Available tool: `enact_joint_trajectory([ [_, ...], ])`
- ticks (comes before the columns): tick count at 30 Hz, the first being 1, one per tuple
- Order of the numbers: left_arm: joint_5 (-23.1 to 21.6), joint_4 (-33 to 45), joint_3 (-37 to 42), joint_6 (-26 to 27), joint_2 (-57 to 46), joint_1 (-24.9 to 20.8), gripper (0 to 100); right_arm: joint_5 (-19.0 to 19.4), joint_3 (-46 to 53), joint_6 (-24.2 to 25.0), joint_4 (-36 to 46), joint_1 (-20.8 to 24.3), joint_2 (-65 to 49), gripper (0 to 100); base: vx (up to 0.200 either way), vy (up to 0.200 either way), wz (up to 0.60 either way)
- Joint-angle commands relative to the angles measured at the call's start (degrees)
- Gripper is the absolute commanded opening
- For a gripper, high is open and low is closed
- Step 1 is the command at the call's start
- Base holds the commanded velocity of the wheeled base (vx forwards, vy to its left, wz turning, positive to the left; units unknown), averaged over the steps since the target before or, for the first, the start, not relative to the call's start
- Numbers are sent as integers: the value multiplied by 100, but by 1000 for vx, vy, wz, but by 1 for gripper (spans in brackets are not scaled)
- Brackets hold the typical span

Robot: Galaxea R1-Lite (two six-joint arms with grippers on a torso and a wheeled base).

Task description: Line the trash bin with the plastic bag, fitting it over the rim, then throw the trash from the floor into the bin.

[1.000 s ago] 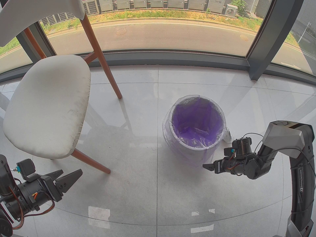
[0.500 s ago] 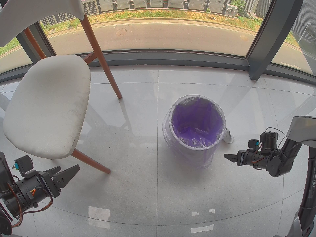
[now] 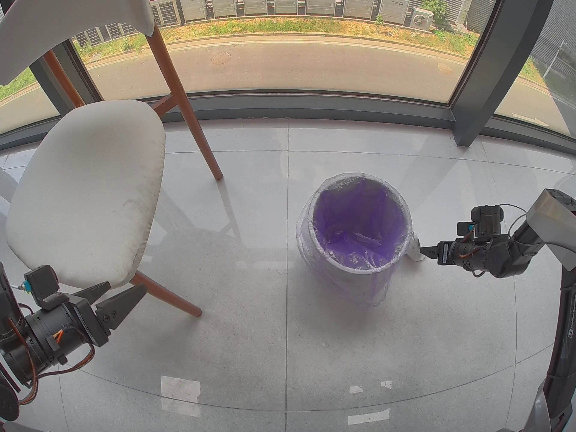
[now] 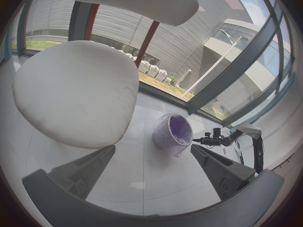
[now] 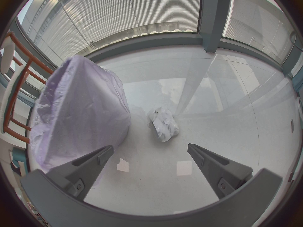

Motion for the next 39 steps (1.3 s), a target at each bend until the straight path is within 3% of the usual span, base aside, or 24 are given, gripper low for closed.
enact_joint_trajectory([
  [1,-353,-154,3,266,202,22,100,-287,-676,-40,445,-15,464,100,0,0,0],
  [20,-406,-488,-129,548,457,-22,100,-506,-852,-804,577,2,877,100,189,0,0],
  [25,-406,-479,-252,785,466,13,100,-585,-958,-1323,542,2,1255,100,0,0,0],
  [33,-423,-479,-252,794,439,180,100,-691,-1318,-1349,673,125,1501,100,0,0,0],
  [39,-590,-471,-260,548,439,320,100,-664,-1669,-1560,1394,134,1518,100,0,-33,0],
])
